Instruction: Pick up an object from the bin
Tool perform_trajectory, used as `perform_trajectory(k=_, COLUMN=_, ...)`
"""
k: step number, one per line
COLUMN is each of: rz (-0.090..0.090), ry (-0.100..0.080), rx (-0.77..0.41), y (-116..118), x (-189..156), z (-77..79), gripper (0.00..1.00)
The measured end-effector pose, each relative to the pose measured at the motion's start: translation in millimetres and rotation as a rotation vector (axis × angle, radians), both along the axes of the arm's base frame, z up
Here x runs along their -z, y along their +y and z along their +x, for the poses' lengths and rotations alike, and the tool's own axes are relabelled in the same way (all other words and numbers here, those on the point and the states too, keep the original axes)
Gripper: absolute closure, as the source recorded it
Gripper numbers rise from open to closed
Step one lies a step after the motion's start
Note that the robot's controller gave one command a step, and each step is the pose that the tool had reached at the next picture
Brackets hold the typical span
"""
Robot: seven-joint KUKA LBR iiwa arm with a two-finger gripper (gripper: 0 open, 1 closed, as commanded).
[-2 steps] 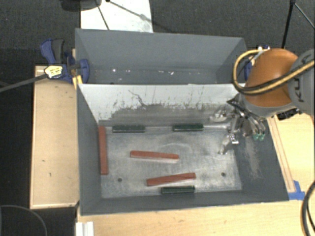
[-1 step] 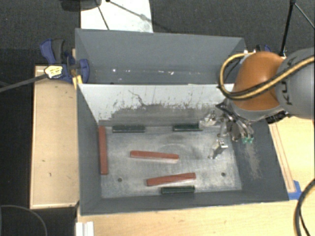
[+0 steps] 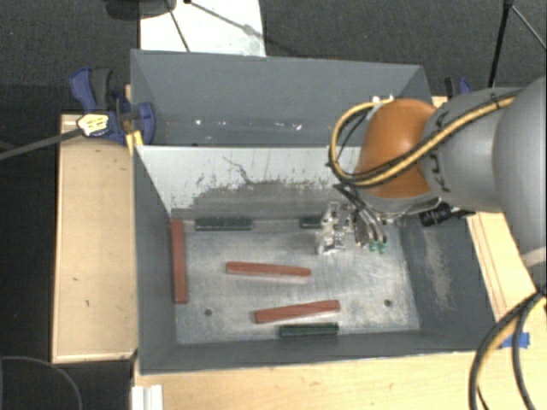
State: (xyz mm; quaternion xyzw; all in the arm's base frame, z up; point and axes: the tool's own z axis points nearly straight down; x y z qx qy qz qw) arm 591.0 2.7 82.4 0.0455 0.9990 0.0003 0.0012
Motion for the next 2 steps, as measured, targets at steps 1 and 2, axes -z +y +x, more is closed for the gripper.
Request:
perform_trajectory(k=1, rz=0.0, ry=0.009, rx=-0.003, y=0.0, x=-1.1, z=-1.3, gripper=0.0)
perform_trajectory(k=2, rz=0.0, ry=0.006, rx=-0.005, y=-0.1, x=-1.4, z=-0.7, gripper=0.0)
